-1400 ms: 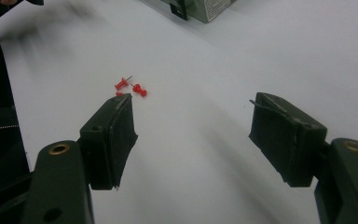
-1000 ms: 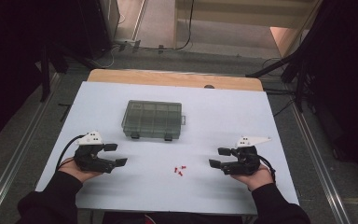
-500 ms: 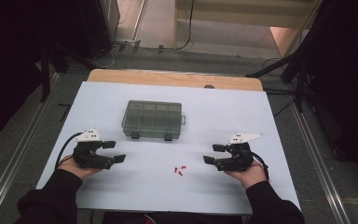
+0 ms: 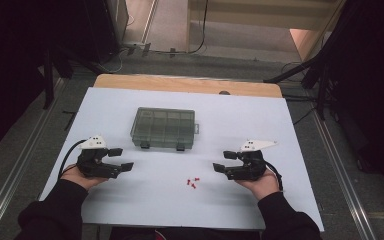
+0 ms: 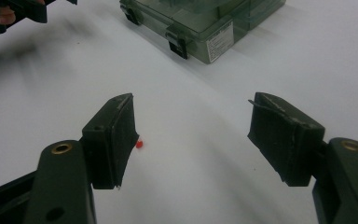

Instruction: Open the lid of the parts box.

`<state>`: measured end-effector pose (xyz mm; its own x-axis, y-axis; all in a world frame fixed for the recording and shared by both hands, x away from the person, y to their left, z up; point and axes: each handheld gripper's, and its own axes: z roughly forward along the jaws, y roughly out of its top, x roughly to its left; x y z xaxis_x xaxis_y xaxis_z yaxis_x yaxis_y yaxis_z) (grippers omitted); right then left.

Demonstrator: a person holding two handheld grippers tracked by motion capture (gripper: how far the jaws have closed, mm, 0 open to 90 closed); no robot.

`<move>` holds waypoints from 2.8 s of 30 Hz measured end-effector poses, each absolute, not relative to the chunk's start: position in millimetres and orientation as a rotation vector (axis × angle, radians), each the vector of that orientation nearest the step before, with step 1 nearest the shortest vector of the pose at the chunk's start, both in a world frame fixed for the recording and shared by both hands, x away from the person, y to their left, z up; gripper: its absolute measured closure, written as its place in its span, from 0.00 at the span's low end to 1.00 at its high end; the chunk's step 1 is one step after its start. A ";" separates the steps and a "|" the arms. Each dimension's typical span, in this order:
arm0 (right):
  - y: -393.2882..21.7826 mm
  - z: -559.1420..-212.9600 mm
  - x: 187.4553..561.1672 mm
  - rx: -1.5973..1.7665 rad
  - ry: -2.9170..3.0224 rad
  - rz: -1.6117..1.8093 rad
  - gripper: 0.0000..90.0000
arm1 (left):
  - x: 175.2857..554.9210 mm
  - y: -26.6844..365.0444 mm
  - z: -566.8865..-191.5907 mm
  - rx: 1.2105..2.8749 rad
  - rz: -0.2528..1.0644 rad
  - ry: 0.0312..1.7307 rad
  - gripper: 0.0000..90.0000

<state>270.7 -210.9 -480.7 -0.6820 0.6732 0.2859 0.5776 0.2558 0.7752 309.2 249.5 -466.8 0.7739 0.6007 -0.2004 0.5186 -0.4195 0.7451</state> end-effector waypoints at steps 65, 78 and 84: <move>-160.1 -484.6 318.9 1.251 2.377 1.383 0.60 | 362.1 252.7 -470.8 2.116 0.144 0.835 0.28; -146.9 -488.4 330.3 1.262 2.426 1.343 1.00 | 372.2 248.3 -471.5 2.119 0.151 0.821 0.28; -140.4 -491.0 336.3 1.292 2.423 1.319 1.00 | 373.4 246.2 -473.5 2.116 0.135 0.813 0.28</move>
<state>336.3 -140.4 -491.0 -0.6367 0.7143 0.2906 0.6319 0.2673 0.7275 373.4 246.2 -473.5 0.7833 0.5941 -0.1828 0.5031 -0.4332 0.7478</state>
